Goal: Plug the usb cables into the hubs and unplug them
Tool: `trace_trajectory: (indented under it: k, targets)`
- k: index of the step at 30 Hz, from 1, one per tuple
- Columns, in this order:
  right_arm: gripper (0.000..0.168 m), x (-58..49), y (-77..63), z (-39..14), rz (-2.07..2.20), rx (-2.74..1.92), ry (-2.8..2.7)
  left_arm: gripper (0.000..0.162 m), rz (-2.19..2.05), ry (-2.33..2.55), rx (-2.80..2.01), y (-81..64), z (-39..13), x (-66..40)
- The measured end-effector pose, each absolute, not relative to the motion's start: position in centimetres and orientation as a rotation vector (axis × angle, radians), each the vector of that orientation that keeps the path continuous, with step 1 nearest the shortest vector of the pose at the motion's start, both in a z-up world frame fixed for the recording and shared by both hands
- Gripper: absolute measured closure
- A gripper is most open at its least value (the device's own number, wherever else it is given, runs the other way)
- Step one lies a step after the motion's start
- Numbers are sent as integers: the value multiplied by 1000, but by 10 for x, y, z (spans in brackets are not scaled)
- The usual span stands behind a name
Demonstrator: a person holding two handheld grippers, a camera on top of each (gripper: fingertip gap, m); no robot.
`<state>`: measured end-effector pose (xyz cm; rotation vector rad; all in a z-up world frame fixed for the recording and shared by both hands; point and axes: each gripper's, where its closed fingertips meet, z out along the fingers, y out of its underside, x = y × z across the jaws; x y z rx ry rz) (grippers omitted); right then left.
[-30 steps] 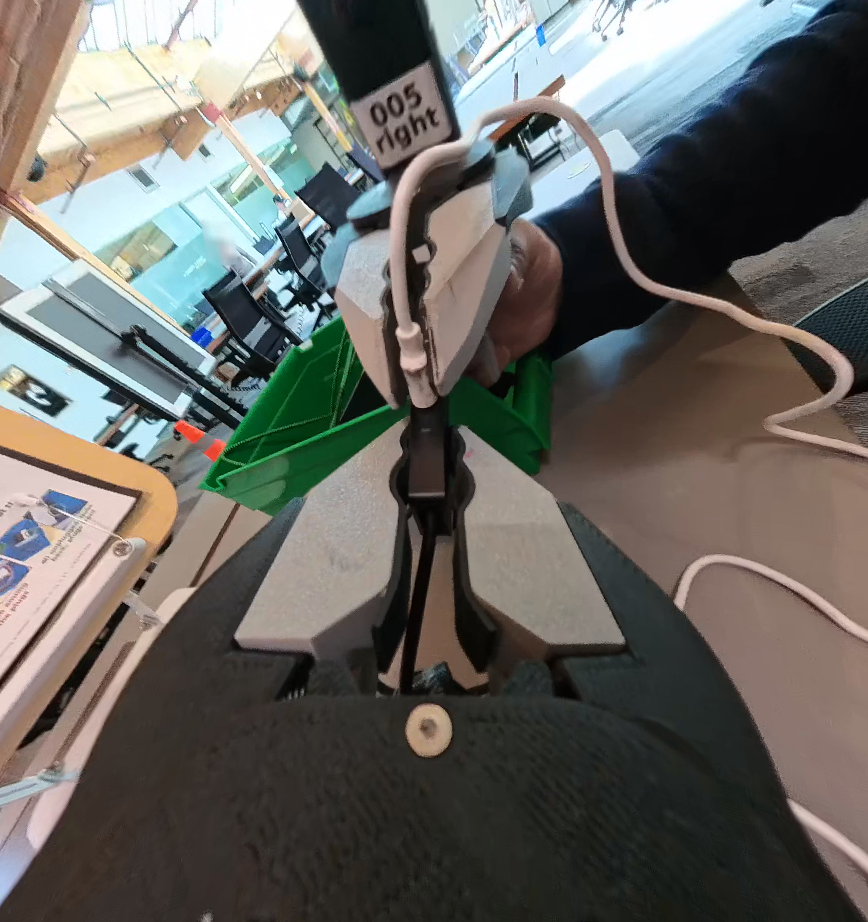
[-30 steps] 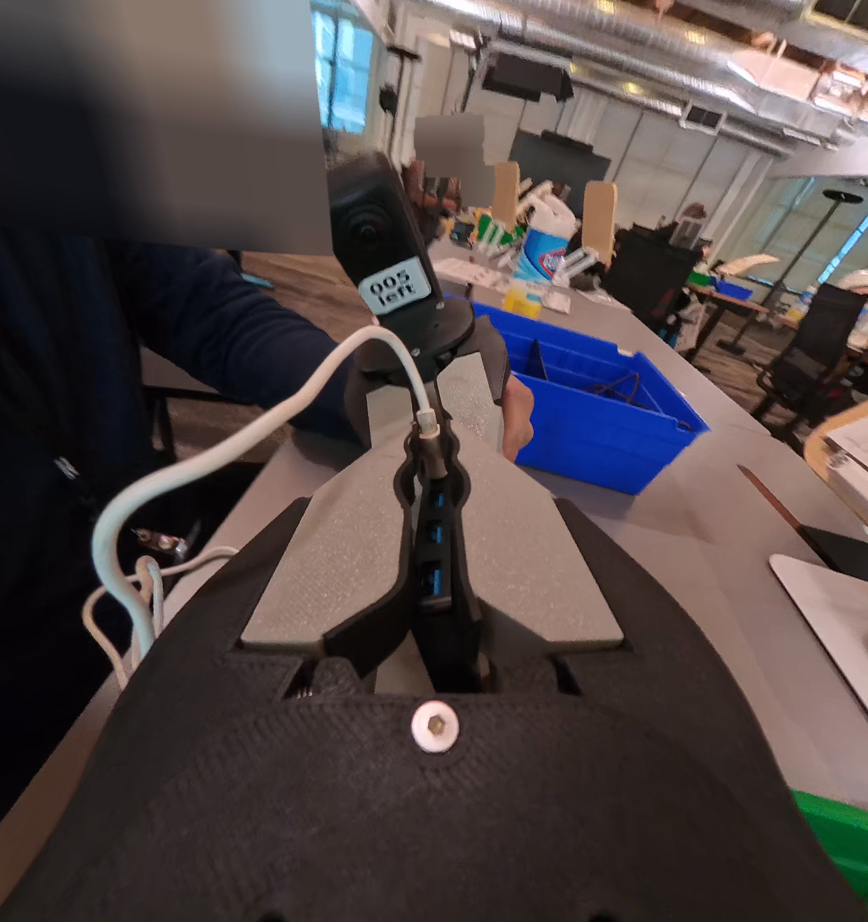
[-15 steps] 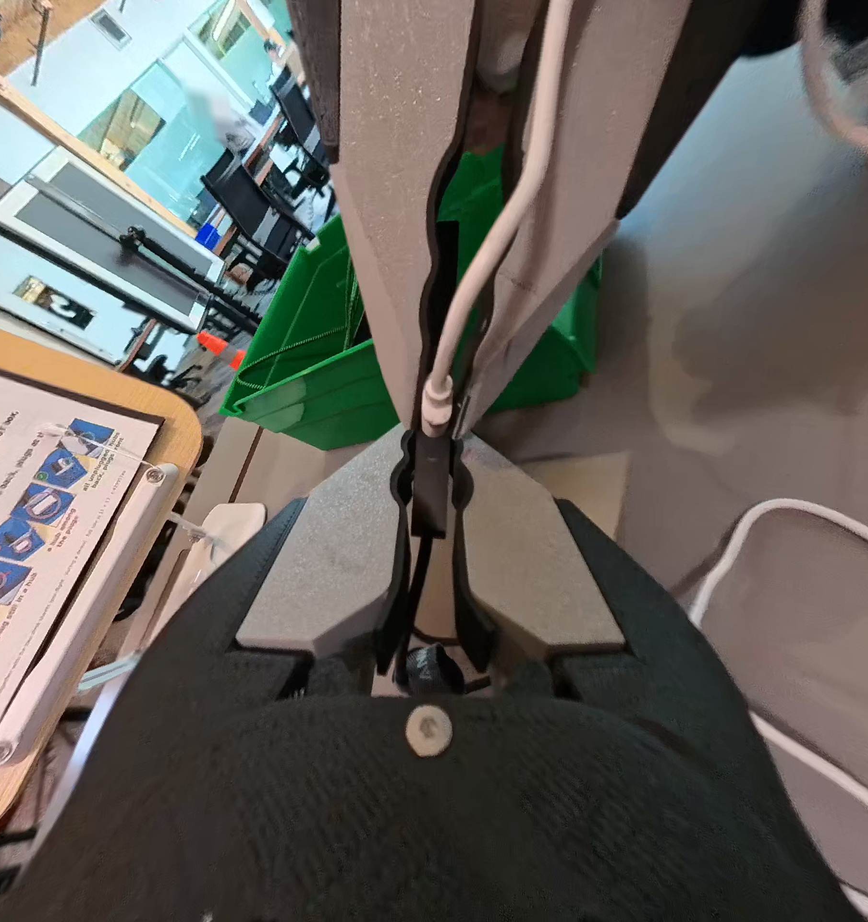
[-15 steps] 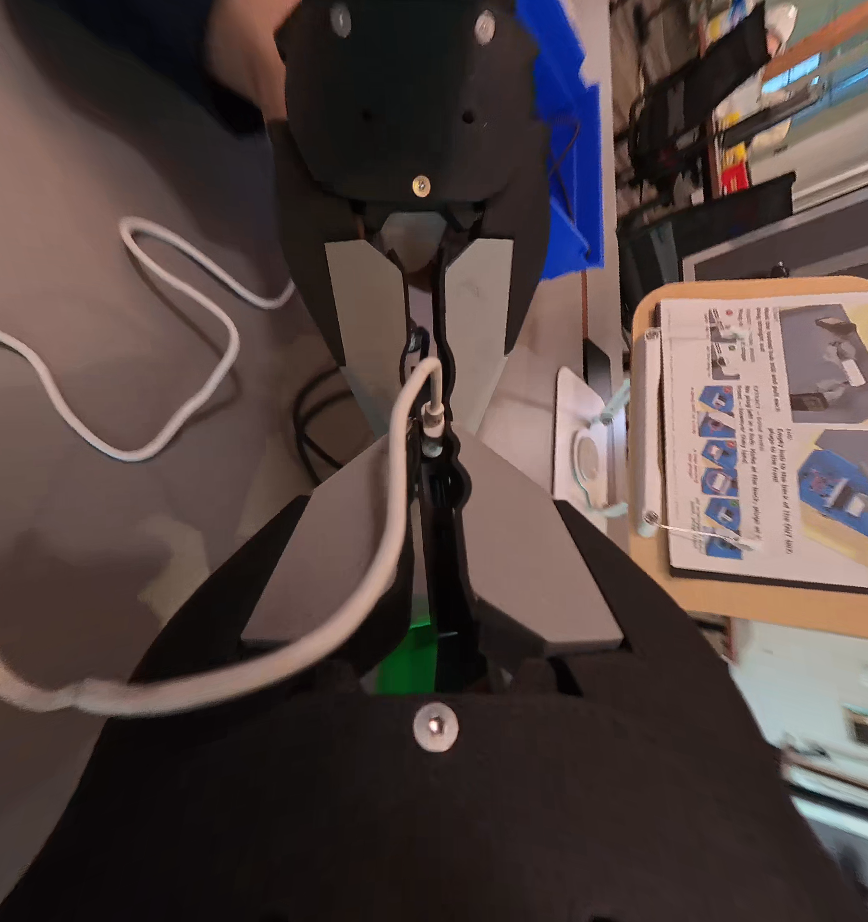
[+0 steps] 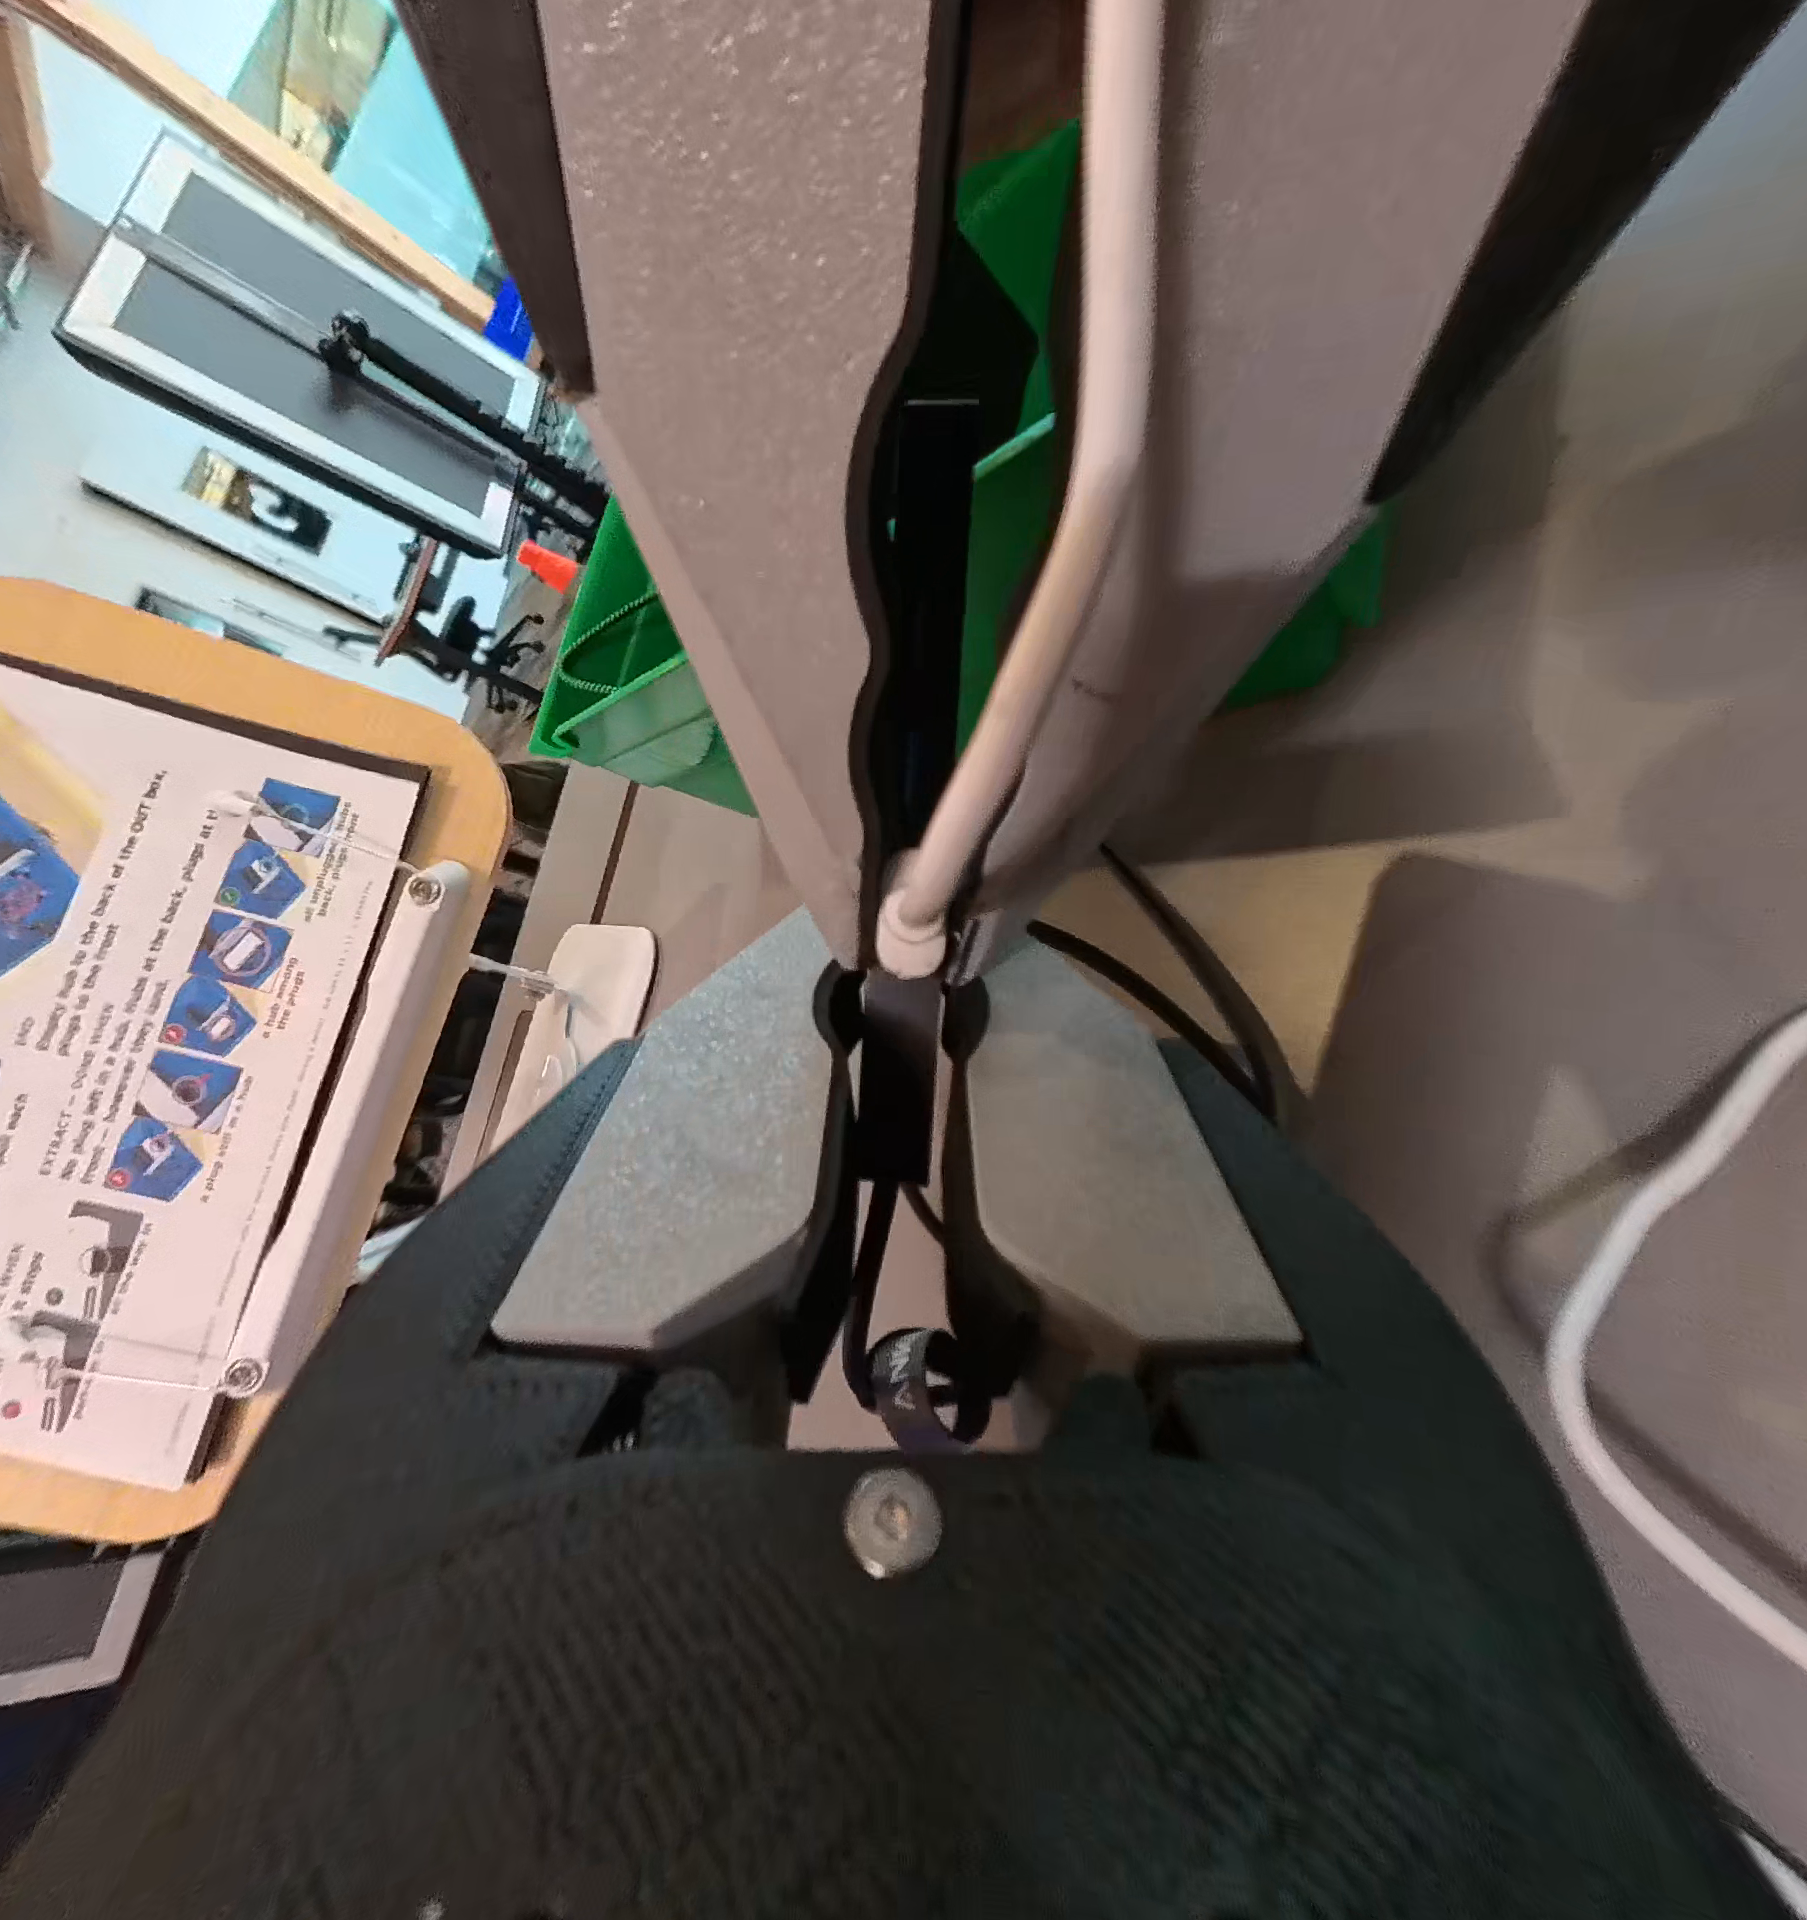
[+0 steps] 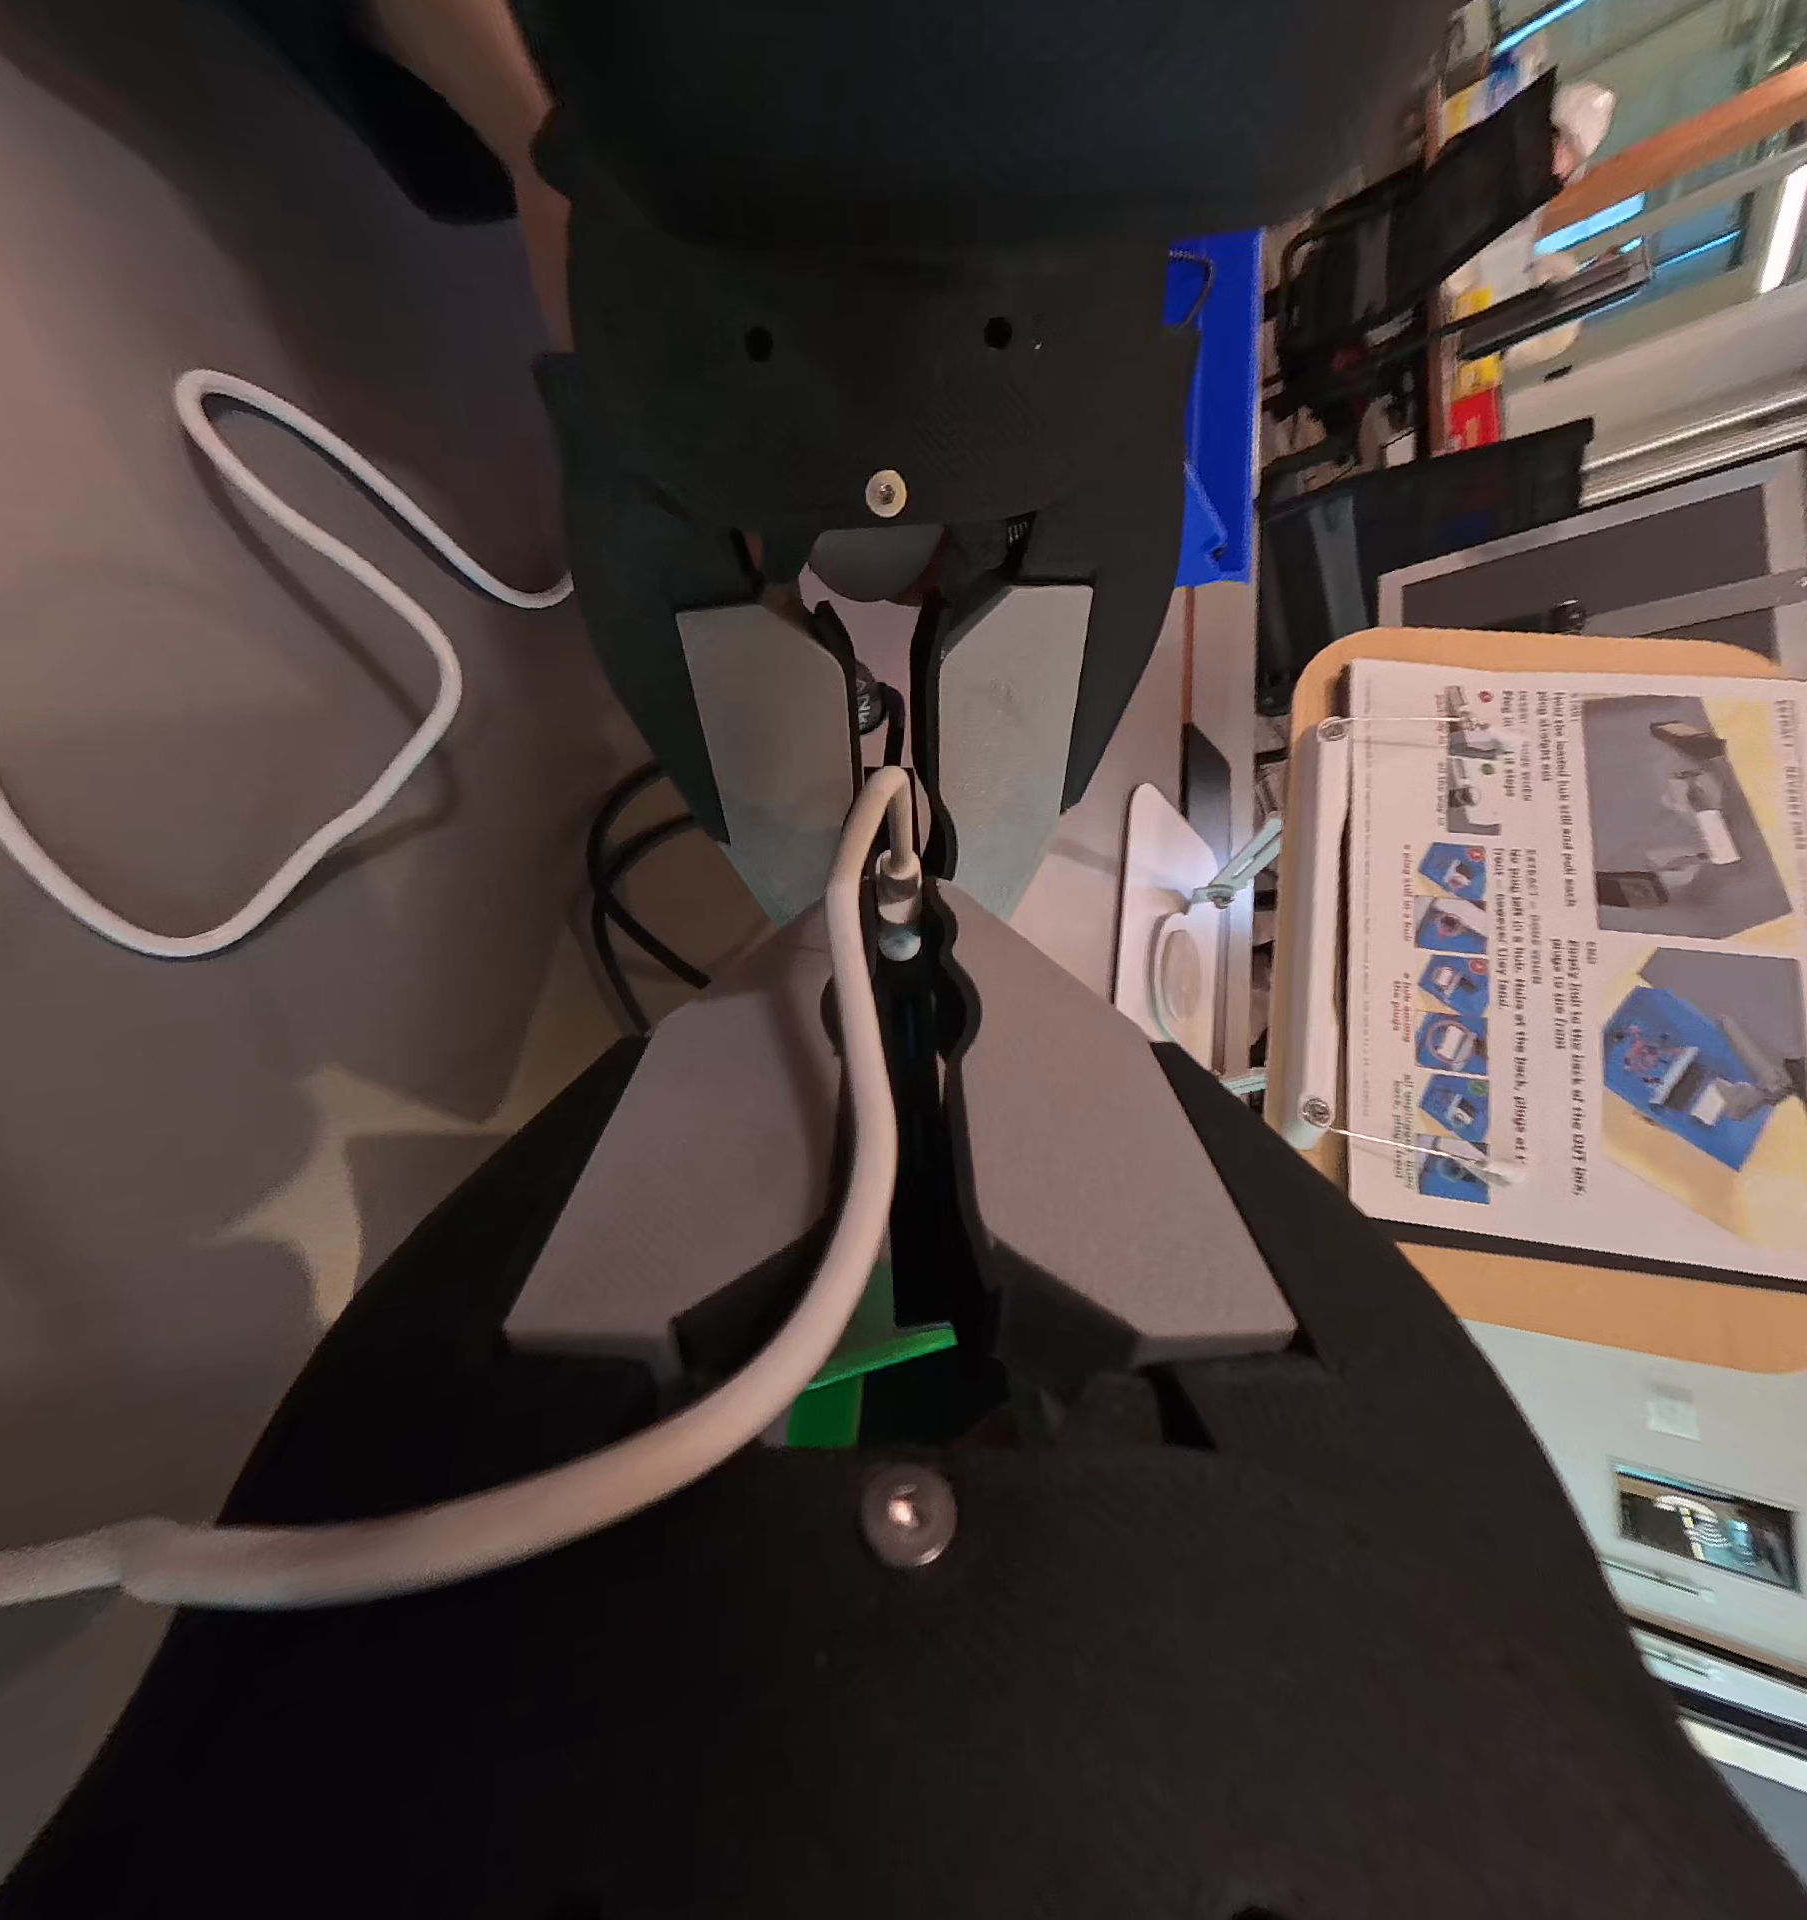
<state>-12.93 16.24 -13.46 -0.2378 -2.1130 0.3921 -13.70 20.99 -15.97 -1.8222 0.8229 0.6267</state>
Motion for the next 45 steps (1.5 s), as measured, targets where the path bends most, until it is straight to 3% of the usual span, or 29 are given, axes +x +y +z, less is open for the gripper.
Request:
trace_trajectory:
  k: [19,28,33,37,45]
  targets:
    - [165,-115,149,-121,1255,-346,-2063,155,324,802,-1694,207,-152,-107]
    - [164,-109,146,-113,1437,-315,-1997,154,260,834,-1673,202,-149,-102]
    - [156,-121,149,-118,1141,-381,-2019,155,268,794,-1730,204,-152,-110]
    - [161,-125,150,-126,744,-290,-2039,154,319,798,-1787,207,-160,-114]
    - [167,-126,142,-129,705,-291,-2077,141,451,784,-1810,212,-167,-122]
